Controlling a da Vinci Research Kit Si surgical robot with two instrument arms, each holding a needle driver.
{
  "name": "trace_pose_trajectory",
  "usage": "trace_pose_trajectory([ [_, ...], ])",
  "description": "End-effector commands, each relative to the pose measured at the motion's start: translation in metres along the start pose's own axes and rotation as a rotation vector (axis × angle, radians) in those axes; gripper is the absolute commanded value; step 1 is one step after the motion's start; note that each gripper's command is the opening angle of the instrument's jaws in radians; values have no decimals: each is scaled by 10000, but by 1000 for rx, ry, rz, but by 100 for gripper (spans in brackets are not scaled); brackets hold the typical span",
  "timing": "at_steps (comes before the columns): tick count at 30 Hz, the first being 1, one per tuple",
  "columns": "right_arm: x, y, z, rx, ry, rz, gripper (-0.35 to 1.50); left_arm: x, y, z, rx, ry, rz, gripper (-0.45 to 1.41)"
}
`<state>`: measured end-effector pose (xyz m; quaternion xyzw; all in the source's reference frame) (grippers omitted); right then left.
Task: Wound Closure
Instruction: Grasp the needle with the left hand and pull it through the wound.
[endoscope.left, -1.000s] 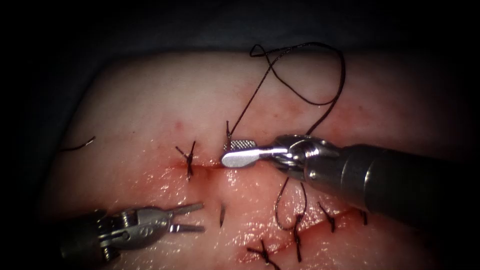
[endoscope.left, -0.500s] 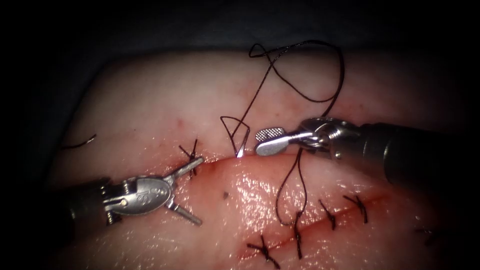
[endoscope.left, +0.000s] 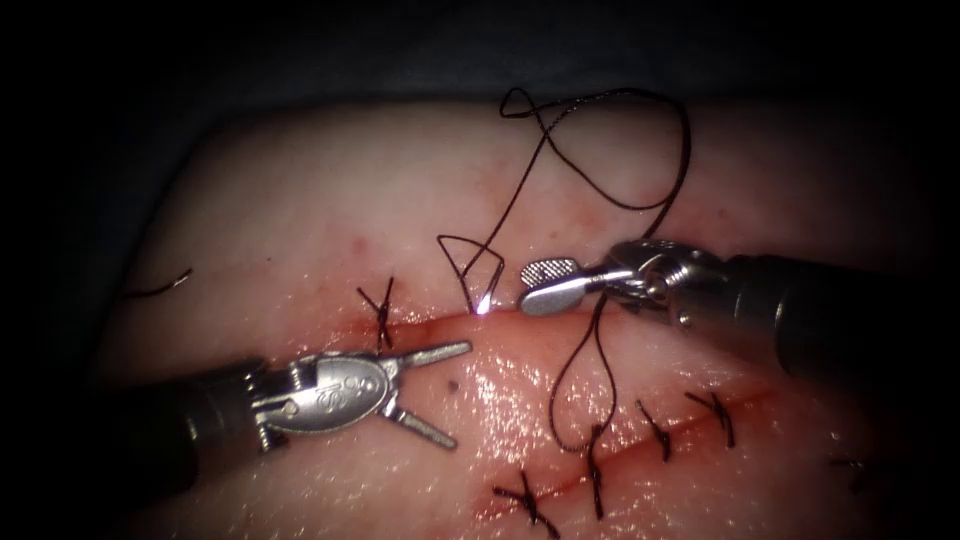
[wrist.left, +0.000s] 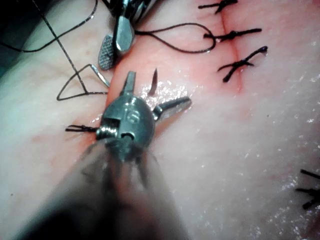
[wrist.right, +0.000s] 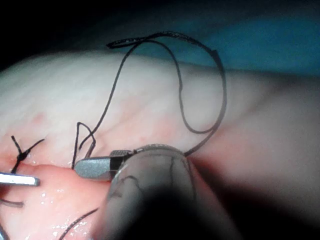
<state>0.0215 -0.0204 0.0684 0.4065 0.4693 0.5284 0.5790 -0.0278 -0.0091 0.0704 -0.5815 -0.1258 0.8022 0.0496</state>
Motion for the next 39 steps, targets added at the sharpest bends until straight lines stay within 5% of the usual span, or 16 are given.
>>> trace_pose_trajectory([
  [1,5,0,12,4,0,-2,42,0,-6,6,3,2,8,52],
  [5,3,-1,10,-6,2,-14,24,-8,-16,11,-78,-2,-104,-35],
  [6,3,-2,10,-6,2,-14,22,-9,-18,11,-93,-7,-142,-45],
  [14,-1,-6,12,-13,6,-28,-10,-4,-29,5,-192,-36,-410,-45],
  [17,-2,-9,10,-15,7,-40,-21,1,-30,5,-210,-66,-708,-45],
  [24,-5,-16,10,-19,9,-46,-35,22,-26,-2,-218,-80,-966,-45],
  [32,-12,-11,19,-41,17,-53,-35,54,-17,-16,-369,-32,-1291,-45],
  [39,-13,-11,20,-48,21,-54,-35,71,-41,-28,-334,53,-1416,-45],
])
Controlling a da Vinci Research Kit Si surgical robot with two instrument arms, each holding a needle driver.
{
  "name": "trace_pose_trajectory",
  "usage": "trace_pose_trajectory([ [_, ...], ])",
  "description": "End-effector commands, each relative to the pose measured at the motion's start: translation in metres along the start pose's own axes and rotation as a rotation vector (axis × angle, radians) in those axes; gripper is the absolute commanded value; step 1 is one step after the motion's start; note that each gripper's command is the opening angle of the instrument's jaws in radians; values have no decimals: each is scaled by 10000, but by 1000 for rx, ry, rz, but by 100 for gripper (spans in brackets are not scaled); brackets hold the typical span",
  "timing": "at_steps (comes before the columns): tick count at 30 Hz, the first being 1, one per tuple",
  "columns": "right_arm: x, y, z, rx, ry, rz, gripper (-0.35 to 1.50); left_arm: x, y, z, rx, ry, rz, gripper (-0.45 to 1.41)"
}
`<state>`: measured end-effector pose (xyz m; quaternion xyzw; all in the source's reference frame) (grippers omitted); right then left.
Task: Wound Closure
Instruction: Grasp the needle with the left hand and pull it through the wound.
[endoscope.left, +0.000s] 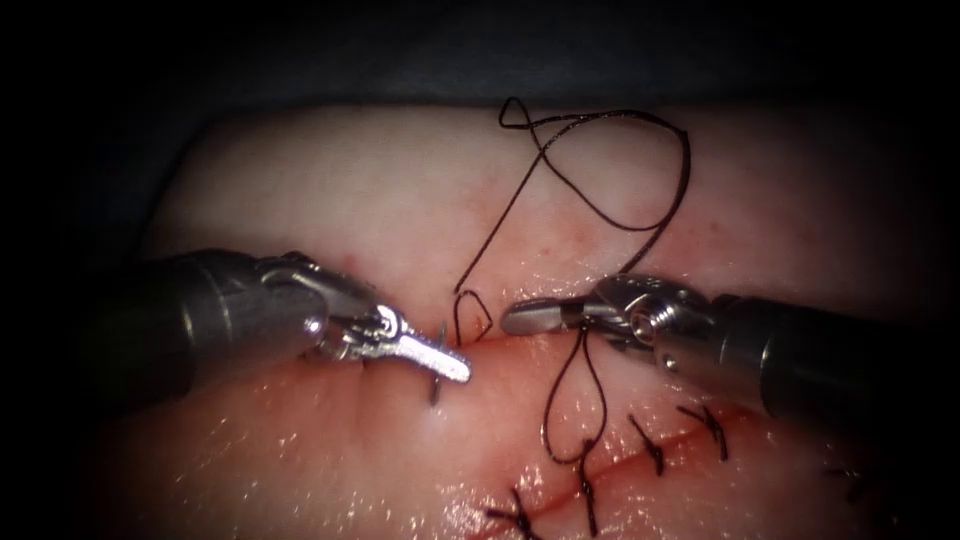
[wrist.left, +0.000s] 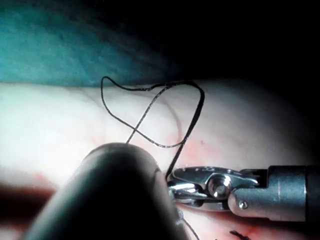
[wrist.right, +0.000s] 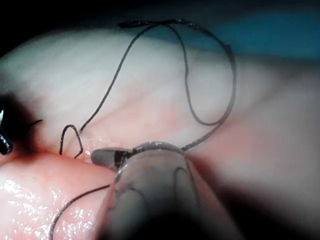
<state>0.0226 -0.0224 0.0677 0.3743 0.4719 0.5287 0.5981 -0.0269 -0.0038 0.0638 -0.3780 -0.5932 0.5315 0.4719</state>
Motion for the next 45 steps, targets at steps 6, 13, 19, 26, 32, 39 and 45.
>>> trace_pose_trajectory([
  [6,5,0,11,0,3,-2,-35,20,9,-4,-5,12,-21,-45],
  [13,0,0,14,-8,2,-8,-35,29,15,-13,-109,-56,-201,-45],
  [19,-1,0,15,-10,0,-8,-35,31,26,-19,-144,-76,-227,-45],
  [26,2,-5,11,-7,-3,-23,-35,16,50,-38,-148,-56,120,-45],
  [32,21,-33,0,5,60,-245,-16,-15,75,-53,-66,62,886,-45],
  [39,53,-72,-14,-3,142,-509,0,-31,85,-60,-25,70,1240,-45],
  [45,48,-99,-11,-6,175,-554,93,-36,93,-61,81,180,1402,-45],
])
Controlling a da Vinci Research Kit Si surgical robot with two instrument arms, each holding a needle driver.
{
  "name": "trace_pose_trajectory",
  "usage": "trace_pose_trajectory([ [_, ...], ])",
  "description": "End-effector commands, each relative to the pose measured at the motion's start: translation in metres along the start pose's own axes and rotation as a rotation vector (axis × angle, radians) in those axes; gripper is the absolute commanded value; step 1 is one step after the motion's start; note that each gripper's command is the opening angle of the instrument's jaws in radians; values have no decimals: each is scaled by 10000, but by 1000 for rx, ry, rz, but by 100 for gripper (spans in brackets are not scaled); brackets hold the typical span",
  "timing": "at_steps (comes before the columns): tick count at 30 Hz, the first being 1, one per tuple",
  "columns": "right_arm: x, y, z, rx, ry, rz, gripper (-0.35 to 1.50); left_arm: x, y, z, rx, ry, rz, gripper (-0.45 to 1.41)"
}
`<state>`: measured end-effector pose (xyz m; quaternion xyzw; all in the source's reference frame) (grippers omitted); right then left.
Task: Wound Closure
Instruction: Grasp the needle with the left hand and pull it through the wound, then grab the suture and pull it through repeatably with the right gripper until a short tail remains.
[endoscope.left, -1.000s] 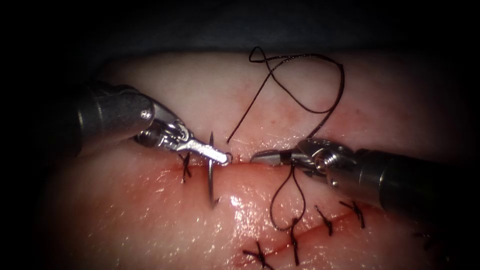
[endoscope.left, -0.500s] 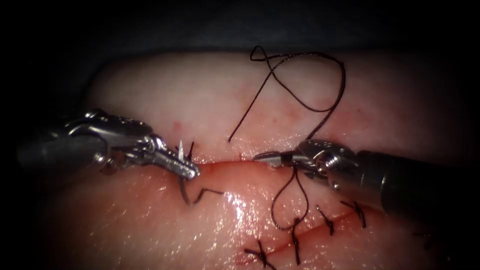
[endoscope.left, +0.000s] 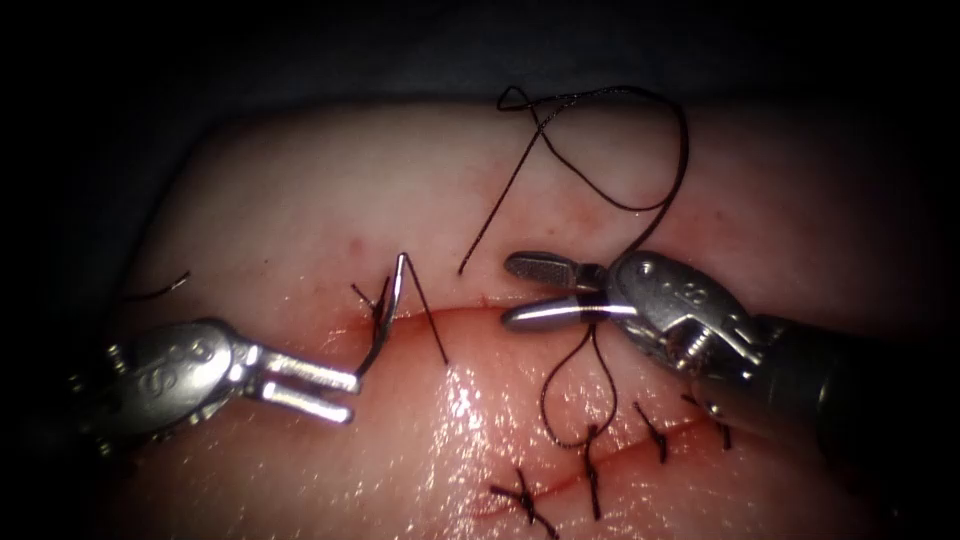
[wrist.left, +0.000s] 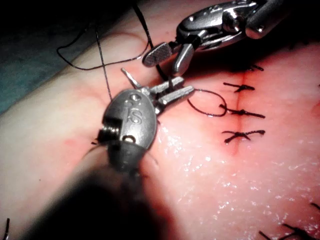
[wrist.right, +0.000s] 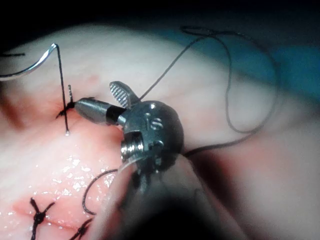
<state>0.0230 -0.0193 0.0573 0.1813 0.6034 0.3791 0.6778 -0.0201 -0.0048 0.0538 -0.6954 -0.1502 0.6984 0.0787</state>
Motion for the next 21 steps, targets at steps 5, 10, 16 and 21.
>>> trace_pose_trajectory([
  [5,-15,-20,17,3,-29,-27,113,20,-23,-12,127,39,104,-45],
  [10,-40,-28,23,-2,-76,-23,101,37,-42,-42,259,56,170,-45],
  [16,-68,-33,40,-19,-133,-27,63,43,-45,-52,274,61,175,-45],
  [21,-86,-22,49,-59,-161,-41,59,56,-47,-65,304,96,194,-45],
])
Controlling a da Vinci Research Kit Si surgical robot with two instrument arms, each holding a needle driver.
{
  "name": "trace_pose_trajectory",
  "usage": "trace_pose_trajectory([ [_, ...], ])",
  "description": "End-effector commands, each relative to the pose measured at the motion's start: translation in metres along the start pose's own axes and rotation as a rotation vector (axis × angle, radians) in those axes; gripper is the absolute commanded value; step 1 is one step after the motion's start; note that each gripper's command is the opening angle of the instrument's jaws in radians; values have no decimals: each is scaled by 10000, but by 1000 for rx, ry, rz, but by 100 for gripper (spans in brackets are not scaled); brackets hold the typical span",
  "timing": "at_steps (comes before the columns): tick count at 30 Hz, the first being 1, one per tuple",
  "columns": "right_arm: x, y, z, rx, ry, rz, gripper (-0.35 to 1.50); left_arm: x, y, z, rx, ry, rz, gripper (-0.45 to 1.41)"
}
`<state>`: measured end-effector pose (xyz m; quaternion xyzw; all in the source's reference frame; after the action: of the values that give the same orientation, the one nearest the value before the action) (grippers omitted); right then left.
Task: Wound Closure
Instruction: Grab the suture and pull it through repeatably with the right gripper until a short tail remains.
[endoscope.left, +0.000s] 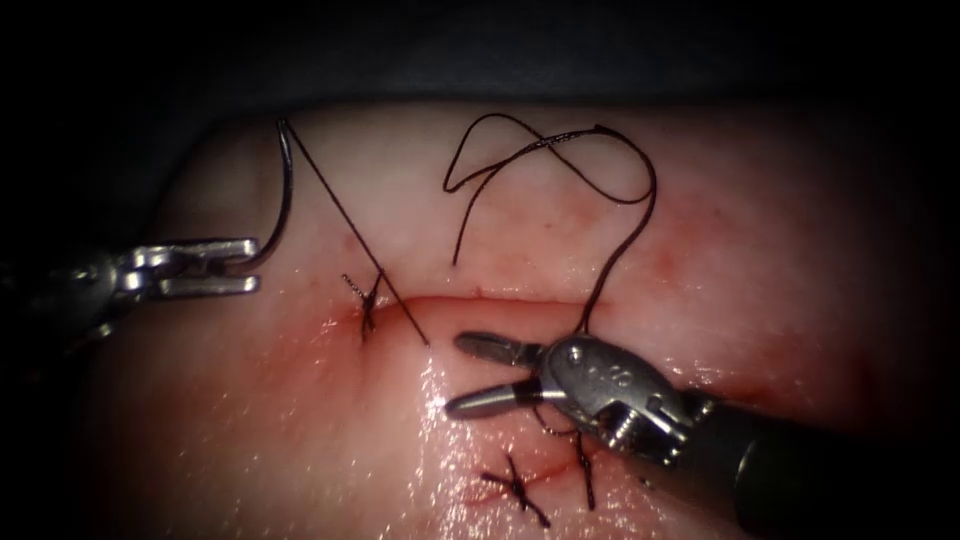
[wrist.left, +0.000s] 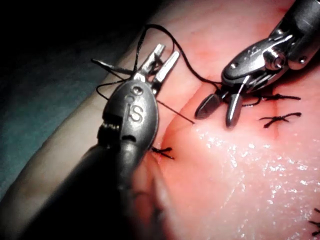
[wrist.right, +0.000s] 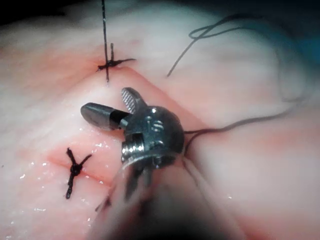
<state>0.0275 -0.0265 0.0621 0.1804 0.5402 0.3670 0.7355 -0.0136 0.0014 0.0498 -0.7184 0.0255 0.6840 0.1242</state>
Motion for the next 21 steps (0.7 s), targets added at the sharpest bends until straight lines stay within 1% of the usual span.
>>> trace_pose_trajectory([
  [1,-1,5,12,-14,-14,-5,61,1,-8,4,6,11,4,-45],
  [2,-4,6,12,-24,-24,-7,61,3,-10,2,11,16,6,-45],
  [3,-9,8,13,-38,-35,-9,53,9,-15,-6,32,33,10,-45],
  [4,-13,9,13,-52,-42,-9,54,12,-17,-8,38,38,13,-45],
  [5,-16,10,14,-62,-52,-11,66,14,-18,-11,39,40,11,-45],
  [6,-20,10,14,-70,-64,-14,68,16,-20,-14,42,43,9,-45],
  [7,-30,9,16,-86,-106,-25,63,20,-21,-17,46,44,7,-45],
  [8,-34,8,17,-92,-121,-29,64,21,-20,-18,46,44,8,-45],
  [10,-41,7,18,-102,-138,-36,64,22,-20,-18,47,42,15,-45],
  [12,-44,8,18,-103,-141,-37,64,23,-19,-19,47,41,16,-45],
  [14,-44,9,16,-102,-142,-31,64,23,-19,-20,47,41,16,-45],
  [16,-38,9,12,-99,-141,-32,73,20,-18,-20,43,46,17,-45],
  [17,-30,8,10,-100,-124,-34,86,15,-13,-18,42,51,22,-45],
  [18,-26,8,9,-101,-110,-29,91,10,-8,-15,41,55,28,-45],
  [19,-15,4,8,-102,-79,-28,93,1,2,-11,26,52,41,-45],
  [20,-6,1,8,-103,-65,-20,93,-10,15,-4,-3,39,60,-45],
  [21,-1,-2,9,-104,-62,-16,91,-14,22,-1,-13,38,56,-45],
])
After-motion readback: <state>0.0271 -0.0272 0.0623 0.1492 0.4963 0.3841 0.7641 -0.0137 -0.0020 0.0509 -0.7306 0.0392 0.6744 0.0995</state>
